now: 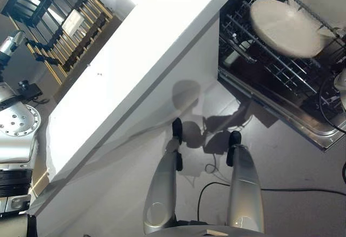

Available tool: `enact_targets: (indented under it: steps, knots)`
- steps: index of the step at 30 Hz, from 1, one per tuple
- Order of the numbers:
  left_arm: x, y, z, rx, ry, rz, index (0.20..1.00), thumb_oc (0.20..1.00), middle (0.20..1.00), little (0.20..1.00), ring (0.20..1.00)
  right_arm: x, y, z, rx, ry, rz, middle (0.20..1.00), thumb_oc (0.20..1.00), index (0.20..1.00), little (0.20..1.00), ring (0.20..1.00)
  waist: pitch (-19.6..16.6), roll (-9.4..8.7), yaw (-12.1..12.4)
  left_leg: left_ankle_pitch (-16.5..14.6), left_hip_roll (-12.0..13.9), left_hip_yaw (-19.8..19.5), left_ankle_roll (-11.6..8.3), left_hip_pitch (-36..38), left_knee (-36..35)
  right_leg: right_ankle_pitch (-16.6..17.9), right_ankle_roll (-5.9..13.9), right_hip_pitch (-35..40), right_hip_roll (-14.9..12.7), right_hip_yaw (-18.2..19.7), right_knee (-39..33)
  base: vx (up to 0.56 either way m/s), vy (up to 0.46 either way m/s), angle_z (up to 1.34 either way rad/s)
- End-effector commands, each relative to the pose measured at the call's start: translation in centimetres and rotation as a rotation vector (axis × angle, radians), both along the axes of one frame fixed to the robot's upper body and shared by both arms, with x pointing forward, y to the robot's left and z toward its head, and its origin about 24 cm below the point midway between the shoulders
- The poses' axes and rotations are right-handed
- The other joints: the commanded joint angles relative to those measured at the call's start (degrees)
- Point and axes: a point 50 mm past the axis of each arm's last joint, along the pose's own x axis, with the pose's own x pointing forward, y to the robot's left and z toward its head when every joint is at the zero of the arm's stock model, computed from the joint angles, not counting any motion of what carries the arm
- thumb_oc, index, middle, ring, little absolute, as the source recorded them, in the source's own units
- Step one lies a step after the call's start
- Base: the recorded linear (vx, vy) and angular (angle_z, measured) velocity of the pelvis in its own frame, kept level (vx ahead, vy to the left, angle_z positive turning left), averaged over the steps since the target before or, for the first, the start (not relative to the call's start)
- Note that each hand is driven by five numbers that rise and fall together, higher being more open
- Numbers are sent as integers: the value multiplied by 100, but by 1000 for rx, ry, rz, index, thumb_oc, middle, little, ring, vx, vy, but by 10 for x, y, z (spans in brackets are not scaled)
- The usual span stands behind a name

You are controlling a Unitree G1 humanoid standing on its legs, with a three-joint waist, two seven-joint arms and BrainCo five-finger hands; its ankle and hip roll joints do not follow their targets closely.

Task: Pick up plates and place into dishwasher.

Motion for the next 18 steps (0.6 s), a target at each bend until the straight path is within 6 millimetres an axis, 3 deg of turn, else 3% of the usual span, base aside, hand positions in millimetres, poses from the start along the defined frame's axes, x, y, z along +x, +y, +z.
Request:
enact_targets:
  steps: [1,18]
  knots:
    - [22,-44,-26,-166,-30,-193,1000,1000,1000,1000,1000,12,9,-37,18,174,41,1000,1000,1000,1000,1000,418,25,-257,-546,383,-287,-62,-148,758,554,120,249,48,192,-1105,16,46,2]
    - [20,-40,-31,-196,-20,-197,1000,1000,1000,1000,1000,3,5,-30,34,83,41,1000,1000,1000,1000,1000,418,-63,-345,-585,384,-246,-48,355,644,649,140,738,3,179,-1347,6,23,1]
